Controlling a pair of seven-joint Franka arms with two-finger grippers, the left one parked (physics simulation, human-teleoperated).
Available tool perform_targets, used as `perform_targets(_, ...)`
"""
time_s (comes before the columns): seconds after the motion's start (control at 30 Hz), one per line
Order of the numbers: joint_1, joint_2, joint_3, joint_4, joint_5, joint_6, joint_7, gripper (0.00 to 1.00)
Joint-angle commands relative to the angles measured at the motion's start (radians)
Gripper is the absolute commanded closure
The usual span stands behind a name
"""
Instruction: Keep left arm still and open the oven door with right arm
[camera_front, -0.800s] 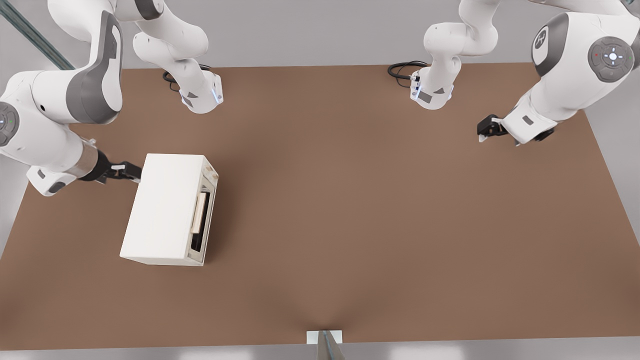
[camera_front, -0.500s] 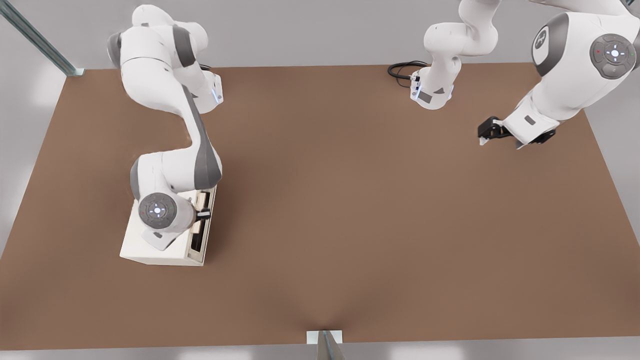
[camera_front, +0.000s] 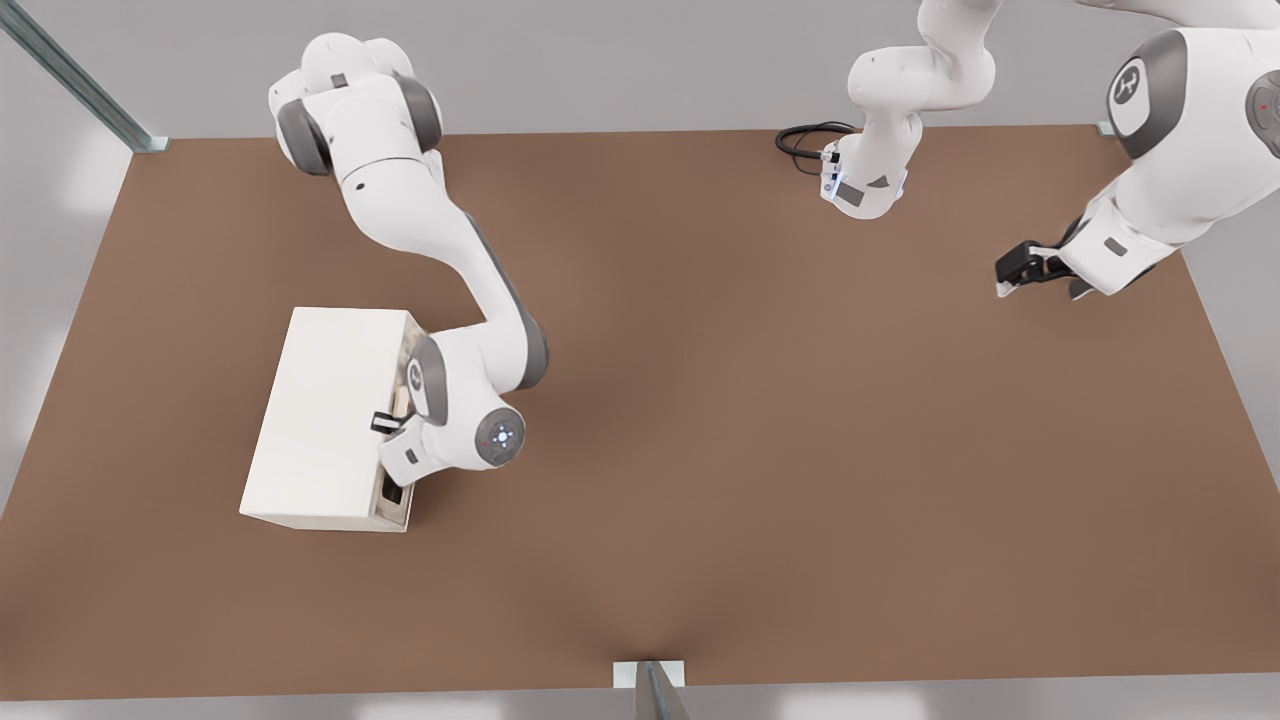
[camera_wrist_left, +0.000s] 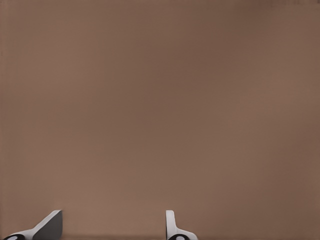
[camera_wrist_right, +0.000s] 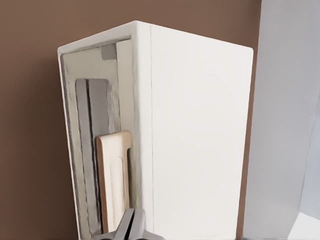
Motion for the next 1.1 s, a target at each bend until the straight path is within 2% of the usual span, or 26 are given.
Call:
perform_targets(0.0, 0.001, 0.013, -0.002, 0.0, -0.012, -0.028, 0.515, 0.79)
perform_targets(0.1, 0.008, 0.053, -0.014, 0.021, -0.012, -0.03, 0.529, 0.79)
perform_targets(0.73, 0.061, 0.082, -0.003, 0.03, -0.064, -0.016, 0.501, 0.79)
perform_targets(0.8, 0.088, 0.075, 0.017, 0.067, -0.046, 0.072, 0.512, 0.79)
perform_targets(0.83, 0.082, 0.053, 0.023, 0.067, 0.003, 0.136, 0.514, 0.79)
perform_targets(0.87, 0.047, -0.016, 0.026, 0.053, 0.127, 0.187, 0.486, 0.79)
perform_targets(0.9, -0.018, -0.08, 0.07, 0.026, 0.158, 0.194, 0.38, 0.79)
perform_targets(0.97, -0.12, -0.172, 0.103, -0.012, 0.196, 0.199, 0.227, 0.79)
perform_targets(1.03, -0.263, -0.332, 0.103, -0.075, 0.383, 0.199, -0.043, 0.79)
perform_targets(1.07, -0.34, -0.425, 0.101, -0.111, 0.538, 0.199, -0.082, 0.78)
